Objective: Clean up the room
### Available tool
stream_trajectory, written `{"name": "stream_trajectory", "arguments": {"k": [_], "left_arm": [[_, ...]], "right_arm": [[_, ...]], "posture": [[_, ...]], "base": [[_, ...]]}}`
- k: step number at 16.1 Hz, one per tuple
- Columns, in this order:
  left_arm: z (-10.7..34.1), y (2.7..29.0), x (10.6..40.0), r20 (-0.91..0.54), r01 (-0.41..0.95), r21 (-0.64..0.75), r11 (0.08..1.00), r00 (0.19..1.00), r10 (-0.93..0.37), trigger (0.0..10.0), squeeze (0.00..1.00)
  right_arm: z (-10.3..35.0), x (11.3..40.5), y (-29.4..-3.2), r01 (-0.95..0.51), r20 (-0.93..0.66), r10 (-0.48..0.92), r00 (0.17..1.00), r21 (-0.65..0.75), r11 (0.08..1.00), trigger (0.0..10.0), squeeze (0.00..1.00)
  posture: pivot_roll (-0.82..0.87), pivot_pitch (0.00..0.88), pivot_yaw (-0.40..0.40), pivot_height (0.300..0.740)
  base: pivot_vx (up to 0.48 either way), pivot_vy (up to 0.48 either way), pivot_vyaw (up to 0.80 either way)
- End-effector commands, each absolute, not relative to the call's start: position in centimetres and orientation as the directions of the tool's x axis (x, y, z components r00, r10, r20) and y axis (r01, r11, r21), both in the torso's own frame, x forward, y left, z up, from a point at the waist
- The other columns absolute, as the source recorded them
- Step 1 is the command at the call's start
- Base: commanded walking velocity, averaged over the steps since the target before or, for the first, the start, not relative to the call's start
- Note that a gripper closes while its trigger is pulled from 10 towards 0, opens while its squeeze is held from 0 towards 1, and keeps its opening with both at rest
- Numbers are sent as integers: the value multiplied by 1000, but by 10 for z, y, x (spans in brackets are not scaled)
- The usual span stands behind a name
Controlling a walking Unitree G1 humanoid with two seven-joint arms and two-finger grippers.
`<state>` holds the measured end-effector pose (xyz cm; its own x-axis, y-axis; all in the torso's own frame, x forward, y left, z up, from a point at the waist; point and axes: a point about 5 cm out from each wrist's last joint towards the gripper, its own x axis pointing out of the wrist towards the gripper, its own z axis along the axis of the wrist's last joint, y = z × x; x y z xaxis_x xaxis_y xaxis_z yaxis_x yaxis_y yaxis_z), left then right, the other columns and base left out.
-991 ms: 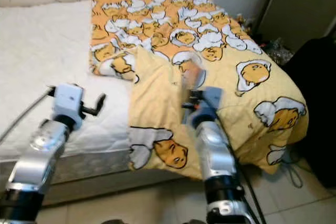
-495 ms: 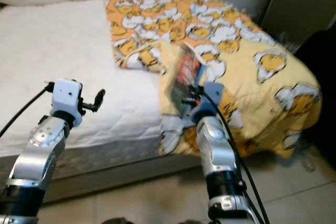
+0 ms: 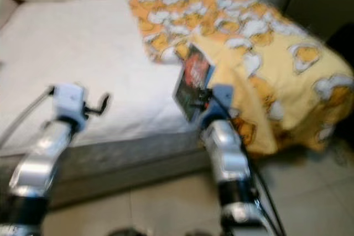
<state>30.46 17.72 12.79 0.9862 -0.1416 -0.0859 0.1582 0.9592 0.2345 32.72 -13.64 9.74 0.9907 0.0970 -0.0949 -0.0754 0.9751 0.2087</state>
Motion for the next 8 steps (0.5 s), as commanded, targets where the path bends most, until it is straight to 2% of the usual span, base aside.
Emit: {"name": "stream_trajectory", "arguments": {"k": [1,8], "left_arm": [[130,184,306,-87,137,247,959,989,-118,10000,0],[131,184,310,-80,122,240,963,991,-106,10000,0]], "right_arm": [[112,332,-136,-82,-32,91,995,213,974,10000,0],[113,333,-136,-95,-30,104,994,204,974,10000,0]], "posture": [[-14,0,4,740],[-13,0,3,740]], "base": [[0,439,0],[0,437,0]]}}
